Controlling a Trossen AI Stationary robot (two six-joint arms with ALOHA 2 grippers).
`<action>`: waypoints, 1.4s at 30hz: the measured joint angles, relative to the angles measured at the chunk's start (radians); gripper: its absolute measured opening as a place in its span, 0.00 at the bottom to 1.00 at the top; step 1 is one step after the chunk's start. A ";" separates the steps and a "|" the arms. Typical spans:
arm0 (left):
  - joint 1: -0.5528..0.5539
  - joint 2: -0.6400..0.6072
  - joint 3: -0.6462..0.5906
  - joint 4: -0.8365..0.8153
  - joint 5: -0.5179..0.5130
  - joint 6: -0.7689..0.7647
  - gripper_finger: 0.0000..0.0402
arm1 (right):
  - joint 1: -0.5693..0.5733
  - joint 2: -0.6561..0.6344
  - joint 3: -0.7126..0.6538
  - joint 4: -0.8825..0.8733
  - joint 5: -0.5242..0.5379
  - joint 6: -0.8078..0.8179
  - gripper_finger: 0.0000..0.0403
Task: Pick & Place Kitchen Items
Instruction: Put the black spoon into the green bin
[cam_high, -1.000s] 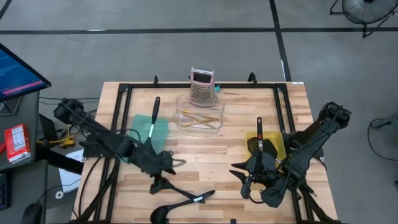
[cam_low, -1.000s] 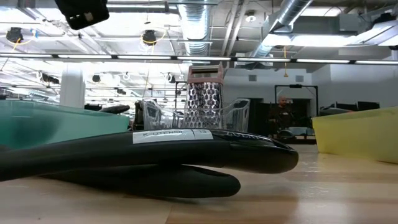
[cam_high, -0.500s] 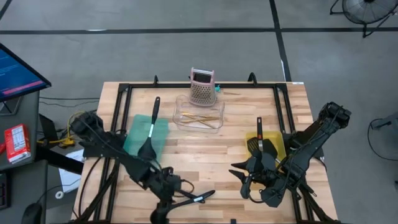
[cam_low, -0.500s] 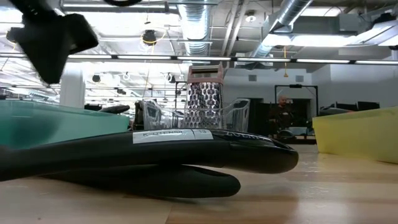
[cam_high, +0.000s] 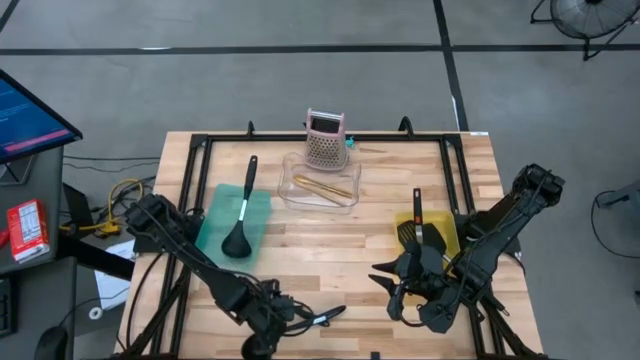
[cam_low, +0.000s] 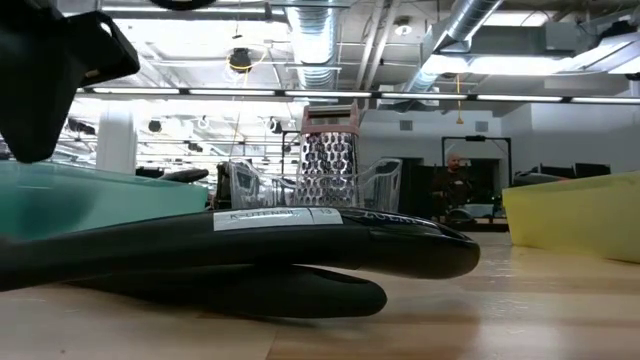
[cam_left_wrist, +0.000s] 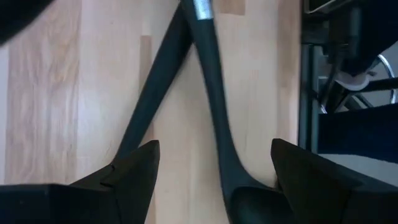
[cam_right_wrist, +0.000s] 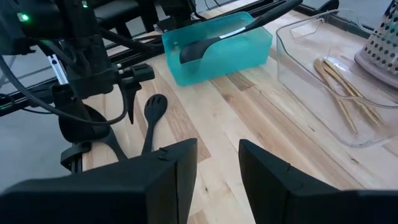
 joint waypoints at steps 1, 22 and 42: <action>0.000 0.006 0.005 -0.010 -0.002 -0.014 0.72 | 0.000 0.000 0.000 0.000 0.000 0.000 0.29; 0.001 0.182 0.131 -0.036 -0.039 -0.083 0.72 | 0.001 0.000 0.000 0.004 -0.075 0.000 0.29; 0.025 0.251 0.148 -0.109 -0.003 -0.284 0.34 | 0.008 0.000 0.000 0.032 -0.129 0.000 0.29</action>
